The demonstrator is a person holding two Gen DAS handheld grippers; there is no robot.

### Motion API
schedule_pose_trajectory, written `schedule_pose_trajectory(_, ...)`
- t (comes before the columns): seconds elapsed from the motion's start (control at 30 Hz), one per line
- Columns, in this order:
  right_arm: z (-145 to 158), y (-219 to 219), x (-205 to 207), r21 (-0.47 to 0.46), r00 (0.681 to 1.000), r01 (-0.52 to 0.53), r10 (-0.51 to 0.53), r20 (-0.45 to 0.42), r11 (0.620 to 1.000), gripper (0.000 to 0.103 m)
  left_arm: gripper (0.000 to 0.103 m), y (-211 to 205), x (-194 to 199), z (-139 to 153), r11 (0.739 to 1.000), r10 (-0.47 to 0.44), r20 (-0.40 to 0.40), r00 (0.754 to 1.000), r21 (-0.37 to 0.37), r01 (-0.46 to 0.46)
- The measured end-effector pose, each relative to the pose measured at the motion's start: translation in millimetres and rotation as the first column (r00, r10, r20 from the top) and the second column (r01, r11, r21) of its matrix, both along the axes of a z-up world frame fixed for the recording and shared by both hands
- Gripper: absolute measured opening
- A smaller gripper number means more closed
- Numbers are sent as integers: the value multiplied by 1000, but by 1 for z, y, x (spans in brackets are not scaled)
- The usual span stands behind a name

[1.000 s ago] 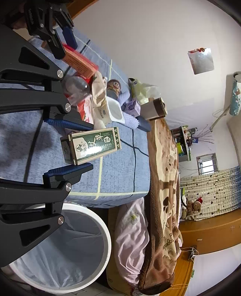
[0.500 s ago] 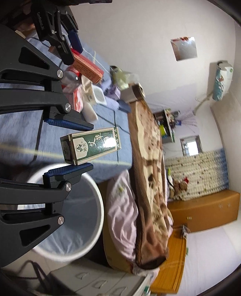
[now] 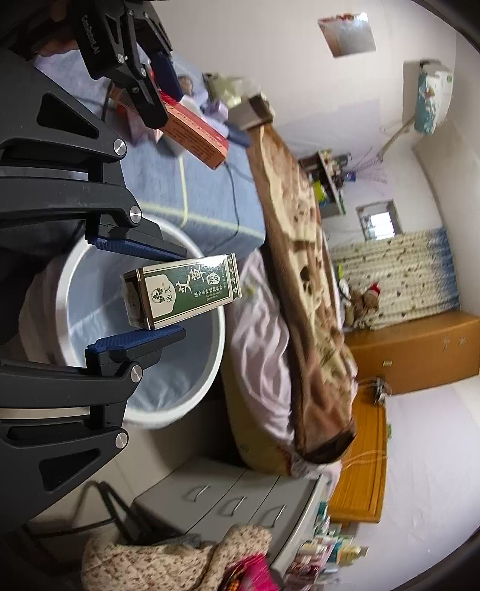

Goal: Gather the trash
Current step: 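Carry both boxes over the white wastebasket and open both tools to drop them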

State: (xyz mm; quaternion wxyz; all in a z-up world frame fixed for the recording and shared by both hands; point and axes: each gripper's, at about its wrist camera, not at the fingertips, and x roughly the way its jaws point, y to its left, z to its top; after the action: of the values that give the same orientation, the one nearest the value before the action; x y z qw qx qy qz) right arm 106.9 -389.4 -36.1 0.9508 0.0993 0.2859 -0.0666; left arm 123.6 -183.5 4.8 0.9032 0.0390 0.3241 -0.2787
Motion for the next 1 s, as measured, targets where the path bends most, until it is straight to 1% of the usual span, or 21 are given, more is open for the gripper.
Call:
schedule_pose_trajectory(0.2,-13,-14,7,-10,998,34,-35,-54,999,37,66,-33,18,-11,999,-38,-41,998,17,38)
schedule_pose_trajectory(0.33,-17,-20,8,-19,996,55,-56,-75,998,37,66,-47,25,-13,998,-59,-40,997,18,60)
schedule_pose_trajectory(0.43,-21,-24,10,-25,993,70,-72,-93,997,37,66,-57,32,-17,997,-65,-55,996,28,67)
schedule_pose_trajectory(0.6,-29,-32,14,-51,986,105,-111,-123,993,37,66,-68,44,-24,997,-80,-65,995,14,81)
schedule_pose_trajectory(0.7,-33,-36,15,-37,983,115,-120,-139,993,38,66,-69,49,-28,996,-83,-90,992,4,84)
schedule_pose_trajectory(0.8,-34,-38,16,-32,980,125,-128,-151,992,38,69,-67,50,-29,997,-77,-86,993,8,78)
schedule_pose_trajectory(0.83,-34,-38,16,-30,980,125,-129,-151,992,39,70,-65,50,-29,997,-75,-86,994,7,75)
schedule_pose_trajectory(0.87,-33,-37,16,-31,980,125,-128,-151,992,45,70,-64,51,-28,997,-72,-87,994,6,72)
schedule_pose_trajectory(0.9,-32,-36,14,-33,980,123,-127,-151,992,53,70,-62,51,-27,998,-67,-87,994,6,68)
schedule_pose_trajectory(0.93,-32,-36,16,-35,981,122,-126,-150,992,57,70,-61,51,-27,998,-63,-84,994,6,64)
schedule_pose_trajectory(1.0,-29,-33,14,-39,982,121,-125,-141,992,59,70,-55,49,-25,999,-50,-76,996,6,51)
